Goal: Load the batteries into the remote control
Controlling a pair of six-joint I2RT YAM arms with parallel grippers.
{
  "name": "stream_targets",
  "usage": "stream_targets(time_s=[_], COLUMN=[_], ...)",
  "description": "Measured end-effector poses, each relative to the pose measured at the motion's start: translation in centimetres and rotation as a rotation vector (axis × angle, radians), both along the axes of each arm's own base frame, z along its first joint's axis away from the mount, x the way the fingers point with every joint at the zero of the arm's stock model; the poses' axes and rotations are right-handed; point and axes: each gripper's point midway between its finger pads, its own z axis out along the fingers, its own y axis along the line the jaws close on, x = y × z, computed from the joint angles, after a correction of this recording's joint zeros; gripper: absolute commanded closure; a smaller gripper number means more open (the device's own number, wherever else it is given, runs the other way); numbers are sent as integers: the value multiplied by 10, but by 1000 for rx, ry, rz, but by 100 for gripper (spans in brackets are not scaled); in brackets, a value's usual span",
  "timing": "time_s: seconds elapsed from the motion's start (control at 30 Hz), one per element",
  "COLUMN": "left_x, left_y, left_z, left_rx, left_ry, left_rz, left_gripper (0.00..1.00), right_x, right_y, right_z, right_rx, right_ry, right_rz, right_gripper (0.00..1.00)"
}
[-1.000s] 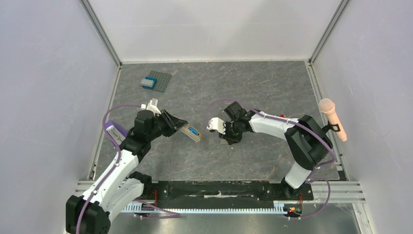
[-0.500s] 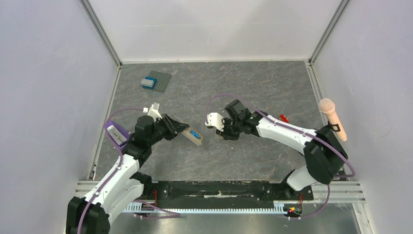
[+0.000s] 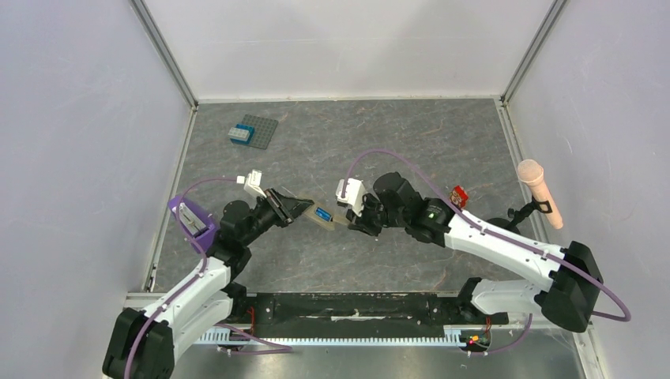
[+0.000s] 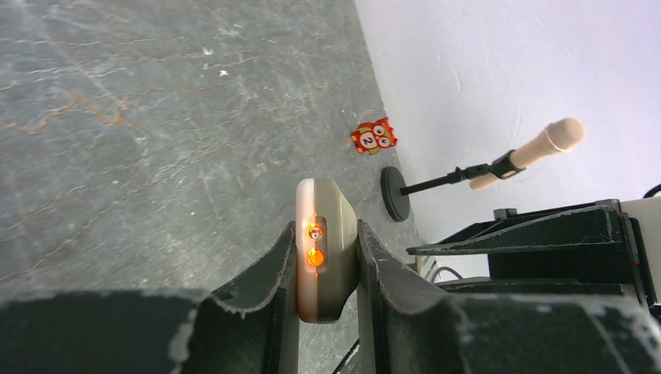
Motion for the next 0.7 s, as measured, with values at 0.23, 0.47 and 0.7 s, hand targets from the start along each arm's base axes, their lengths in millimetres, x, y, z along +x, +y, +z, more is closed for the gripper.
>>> stream_targets(time_s=[0.23,0.47,0.7], left_x=[-7,-9,-11], left_y=[-15,-18,-19], left_z=[15,15,13], left_rx=[-5,9,23], left_ry=[-91,-115,-123], left_rz=[-60,-76,-83], left_gripper=[98,98,98], right_x=[0,11,5], right_y=[16,19,34], right_z=[-4,-3,-2], right_rx=[10,18,11], right_ry=[59,84,81], right_rz=[-109,-212,-191], right_gripper=[97,99,99])
